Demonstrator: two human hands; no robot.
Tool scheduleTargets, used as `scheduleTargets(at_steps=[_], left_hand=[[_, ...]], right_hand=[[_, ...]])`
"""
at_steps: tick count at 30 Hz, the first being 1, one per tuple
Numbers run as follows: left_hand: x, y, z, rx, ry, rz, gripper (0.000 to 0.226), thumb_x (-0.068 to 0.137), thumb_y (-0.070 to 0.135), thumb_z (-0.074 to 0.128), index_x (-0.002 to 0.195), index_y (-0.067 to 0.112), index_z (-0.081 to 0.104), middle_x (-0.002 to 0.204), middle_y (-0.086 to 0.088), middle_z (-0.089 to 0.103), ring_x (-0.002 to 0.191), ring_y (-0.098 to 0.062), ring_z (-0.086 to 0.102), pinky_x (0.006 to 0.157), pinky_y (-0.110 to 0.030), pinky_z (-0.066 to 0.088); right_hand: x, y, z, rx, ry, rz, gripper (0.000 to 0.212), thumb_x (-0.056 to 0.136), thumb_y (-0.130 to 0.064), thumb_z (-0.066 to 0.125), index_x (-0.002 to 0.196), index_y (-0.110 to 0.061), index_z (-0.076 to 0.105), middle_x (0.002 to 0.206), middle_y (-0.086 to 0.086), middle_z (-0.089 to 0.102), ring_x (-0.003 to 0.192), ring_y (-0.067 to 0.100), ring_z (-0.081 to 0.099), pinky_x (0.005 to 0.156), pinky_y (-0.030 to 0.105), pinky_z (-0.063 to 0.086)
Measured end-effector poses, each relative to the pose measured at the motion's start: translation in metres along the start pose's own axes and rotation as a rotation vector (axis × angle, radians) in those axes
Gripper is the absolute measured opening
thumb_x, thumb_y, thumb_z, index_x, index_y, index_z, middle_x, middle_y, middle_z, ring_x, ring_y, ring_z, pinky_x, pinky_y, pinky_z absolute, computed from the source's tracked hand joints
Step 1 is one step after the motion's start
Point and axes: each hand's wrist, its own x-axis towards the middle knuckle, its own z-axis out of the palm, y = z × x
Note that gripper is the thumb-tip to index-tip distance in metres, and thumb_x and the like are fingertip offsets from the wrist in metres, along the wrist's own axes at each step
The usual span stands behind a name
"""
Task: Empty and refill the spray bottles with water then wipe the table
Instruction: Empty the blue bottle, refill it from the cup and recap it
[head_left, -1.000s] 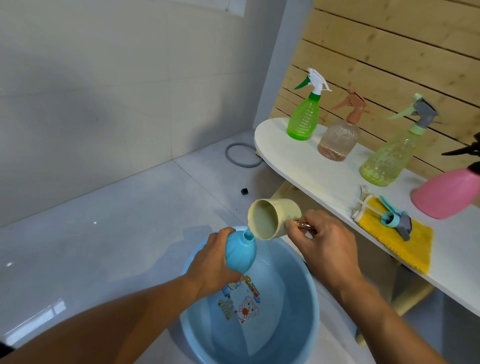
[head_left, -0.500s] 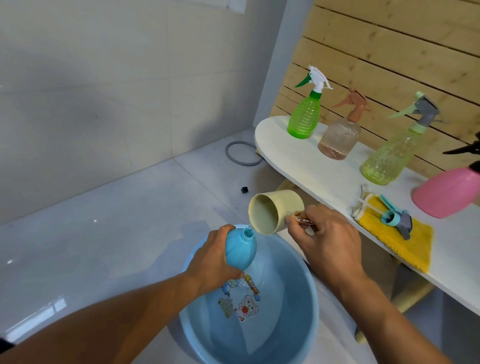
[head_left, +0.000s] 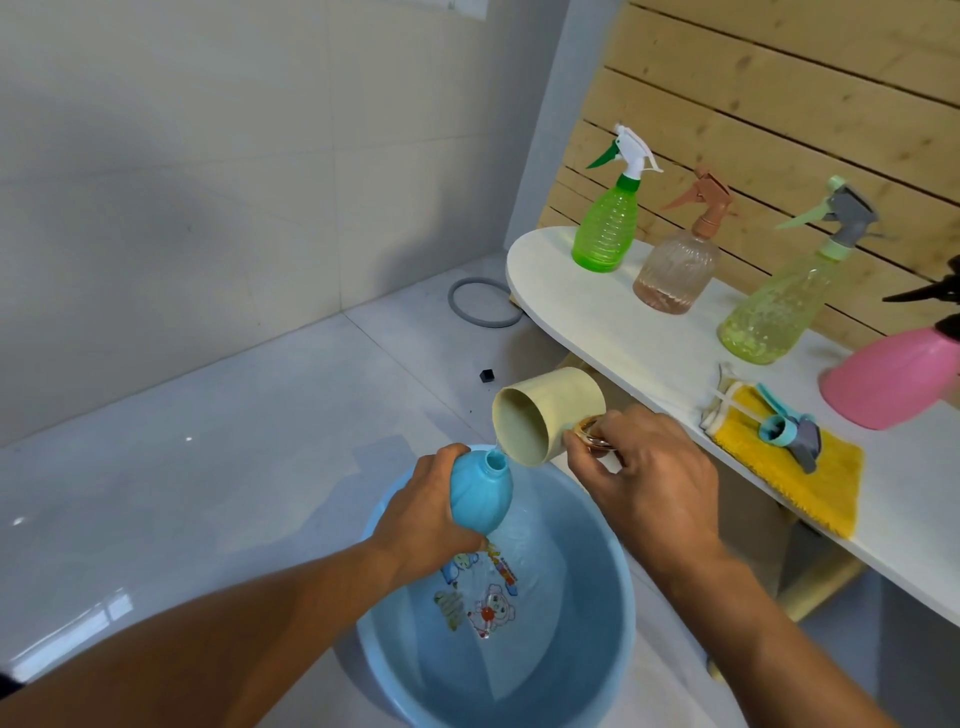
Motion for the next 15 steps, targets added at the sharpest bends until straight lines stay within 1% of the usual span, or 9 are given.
scheduleTargets(at_steps=[3,6,8,12,15], left_hand=[[0.000,0.002,0.001,0.005,-0.001,0.008,0.103,0.062,0.034,0.096,0.141,0.048,0.031,0.130,0.012,0.040,0.114,-0.020,0.054,0.087,-0.034,0.056],[0.000,0.004,0.002,0.004,0.002,0.011,0.103,0.062,0.035,0.096,0.141,0.048,0.031,0.129,0.011,0.041,0.113,-0.020,0.055,0.086,-0.034,0.057],[0.001,0.004,0.002,-0.001,0.005,0.004,0.102,0.062,0.036,0.096,0.139,0.049,0.031,0.129,0.011,0.041,0.112,-0.020,0.056,0.086,-0.035,0.057],[0.003,0.005,0.002,-0.021,0.012,0.006,0.100,0.061,0.038,0.095,0.135,0.053,0.030,0.127,0.013,0.041,0.110,-0.018,0.056,0.078,-0.027,0.055],[0.004,0.005,0.003,-0.027,0.011,0.012,0.100,0.059,0.040,0.095,0.134,0.054,0.030,0.126,0.014,0.041,0.110,-0.017,0.055,0.081,-0.030,0.056]], right_hand=[[-0.001,0.000,0.002,-0.026,0.021,-0.036,0.025,0.090,-0.049,0.068,0.078,-0.027,0.068,0.074,-0.009,0.061,0.073,0.017,0.052,0.050,0.030,0.044],[-0.003,0.002,0.005,-0.040,0.075,-0.095,0.025,0.092,-0.048,0.068,0.081,-0.025,0.070,0.076,-0.007,0.062,0.072,0.019,0.052,0.048,0.031,0.045],[-0.004,0.004,0.007,-0.045,0.129,-0.147,0.027,0.093,-0.046,0.068,0.080,-0.023,0.071,0.076,-0.006,0.063,0.069,0.020,0.052,0.048,0.031,0.043],[-0.006,0.006,0.009,-0.049,0.219,-0.238,0.027,0.095,-0.042,0.068,0.079,-0.021,0.072,0.078,-0.004,0.067,0.064,0.022,0.050,0.047,0.029,0.041],[-0.007,0.008,0.010,-0.053,0.258,-0.316,0.030,0.097,-0.040,0.066,0.077,-0.019,0.072,0.078,0.000,0.069,0.060,0.023,0.049,0.047,0.033,0.041]])
